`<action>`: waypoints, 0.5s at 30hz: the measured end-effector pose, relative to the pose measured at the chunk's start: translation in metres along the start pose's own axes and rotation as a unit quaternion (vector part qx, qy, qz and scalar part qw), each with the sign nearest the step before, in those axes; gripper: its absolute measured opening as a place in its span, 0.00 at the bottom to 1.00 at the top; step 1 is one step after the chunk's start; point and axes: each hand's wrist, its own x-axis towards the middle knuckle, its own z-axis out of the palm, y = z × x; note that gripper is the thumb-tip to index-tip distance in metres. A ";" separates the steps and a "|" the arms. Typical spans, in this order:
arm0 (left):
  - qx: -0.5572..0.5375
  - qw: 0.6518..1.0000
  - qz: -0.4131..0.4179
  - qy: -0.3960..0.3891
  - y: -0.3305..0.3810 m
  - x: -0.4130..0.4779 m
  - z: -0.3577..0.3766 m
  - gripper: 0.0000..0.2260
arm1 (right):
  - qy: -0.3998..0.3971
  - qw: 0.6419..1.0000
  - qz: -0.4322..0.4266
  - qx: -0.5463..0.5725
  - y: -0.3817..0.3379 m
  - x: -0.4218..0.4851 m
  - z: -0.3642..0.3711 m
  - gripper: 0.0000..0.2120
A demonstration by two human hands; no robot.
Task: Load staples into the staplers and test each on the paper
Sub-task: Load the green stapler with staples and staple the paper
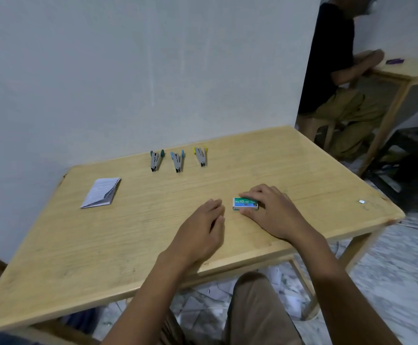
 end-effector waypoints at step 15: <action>-0.147 0.987 0.029 0.063 0.020 -0.040 0.010 0.12 | 0.003 0.999 -0.016 0.035 -0.014 -0.034 0.002 0.20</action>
